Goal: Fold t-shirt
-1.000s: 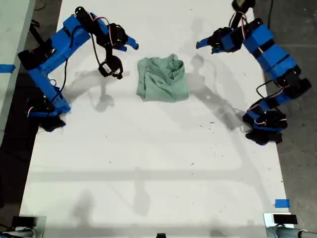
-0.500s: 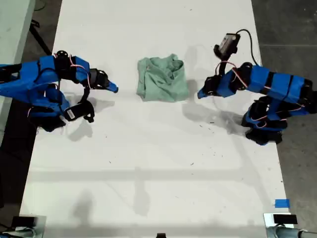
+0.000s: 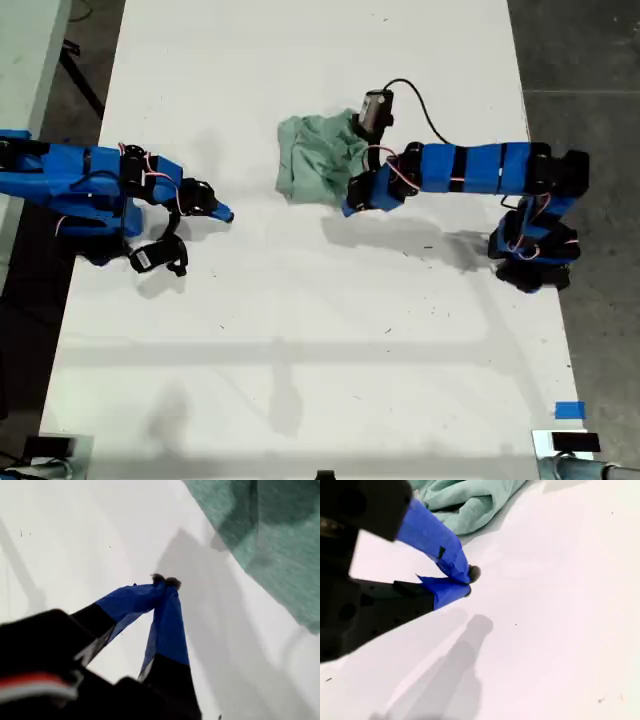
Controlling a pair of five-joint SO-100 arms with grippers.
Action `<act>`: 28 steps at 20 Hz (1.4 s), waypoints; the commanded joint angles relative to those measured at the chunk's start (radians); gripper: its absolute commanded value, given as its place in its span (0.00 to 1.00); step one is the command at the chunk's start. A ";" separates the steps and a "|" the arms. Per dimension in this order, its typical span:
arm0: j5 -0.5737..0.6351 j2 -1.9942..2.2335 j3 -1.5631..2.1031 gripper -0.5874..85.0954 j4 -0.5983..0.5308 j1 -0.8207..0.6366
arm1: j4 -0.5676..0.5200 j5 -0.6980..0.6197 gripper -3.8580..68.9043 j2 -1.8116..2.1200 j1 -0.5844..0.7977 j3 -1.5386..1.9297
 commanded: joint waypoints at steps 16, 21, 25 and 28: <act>-0.009 0.005 0.003 0.01 -0.037 0.002 | 0.103 -0.410 0.03 -0.508 0.482 -0.811; -0.011 0.005 0.003 0.01 -0.038 -0.012 | 0.084 -0.397 0.03 -0.440 0.601 -0.891; -0.020 0.029 0.023 0.01 -0.038 -0.029 | 0.293 -0.365 0.03 -0.229 0.586 -0.726; -0.046 0.083 0.057 0.01 -0.023 -0.057 | 0.344 -0.272 0.03 0.137 0.522 -0.273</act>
